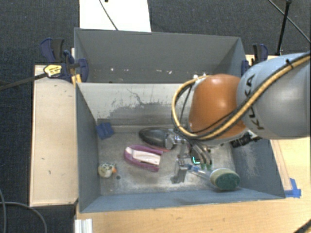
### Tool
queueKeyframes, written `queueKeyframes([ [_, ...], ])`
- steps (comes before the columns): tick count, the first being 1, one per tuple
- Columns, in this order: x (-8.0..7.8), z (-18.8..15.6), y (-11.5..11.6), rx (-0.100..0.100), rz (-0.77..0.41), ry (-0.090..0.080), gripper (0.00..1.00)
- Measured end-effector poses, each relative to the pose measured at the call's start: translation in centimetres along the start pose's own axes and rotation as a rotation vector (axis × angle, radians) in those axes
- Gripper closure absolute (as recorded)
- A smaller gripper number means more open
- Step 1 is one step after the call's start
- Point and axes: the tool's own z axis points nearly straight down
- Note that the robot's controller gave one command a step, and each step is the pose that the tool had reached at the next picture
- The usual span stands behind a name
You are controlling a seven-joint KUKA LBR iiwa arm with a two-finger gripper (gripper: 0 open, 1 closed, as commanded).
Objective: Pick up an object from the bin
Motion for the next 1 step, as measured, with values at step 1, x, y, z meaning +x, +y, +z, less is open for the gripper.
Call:
queueKeyframes([
  [1, -3.22, 8.66, 4.10, -0.002, 0.118, -0.003, 0.00],
])
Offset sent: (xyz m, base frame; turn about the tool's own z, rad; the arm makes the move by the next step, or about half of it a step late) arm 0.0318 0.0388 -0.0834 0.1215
